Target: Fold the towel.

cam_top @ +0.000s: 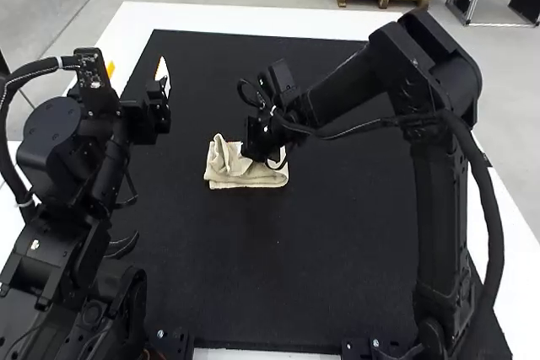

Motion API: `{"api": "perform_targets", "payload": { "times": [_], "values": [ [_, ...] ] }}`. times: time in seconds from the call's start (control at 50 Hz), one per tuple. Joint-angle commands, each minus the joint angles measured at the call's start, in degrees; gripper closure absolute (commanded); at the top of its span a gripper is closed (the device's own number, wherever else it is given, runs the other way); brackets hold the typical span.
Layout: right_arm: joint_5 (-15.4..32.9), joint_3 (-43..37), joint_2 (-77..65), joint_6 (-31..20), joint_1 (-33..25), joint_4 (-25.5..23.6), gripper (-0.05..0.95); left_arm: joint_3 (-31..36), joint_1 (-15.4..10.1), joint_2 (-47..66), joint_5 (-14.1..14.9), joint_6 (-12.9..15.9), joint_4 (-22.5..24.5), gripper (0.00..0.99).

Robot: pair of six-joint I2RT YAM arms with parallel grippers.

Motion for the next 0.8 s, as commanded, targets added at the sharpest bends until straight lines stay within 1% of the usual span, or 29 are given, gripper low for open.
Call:
{"api": "perform_targets", "payload": {
  "times": [0.0, 0.78],
  "values": [
    [0.3, 0.1, 0.3, -0.4, 0.4, 0.3, 0.9, 0.3, 0.6, -1.2, -0.2, -0.5, 0.3, 0.062],
    [0.4, 1.8, 3.8, -0.3, 2.2, 0.7, 0.9, 0.3, 0.6, -1.2, -0.2, -0.9, 0.3, 0.062]
  ]
}}
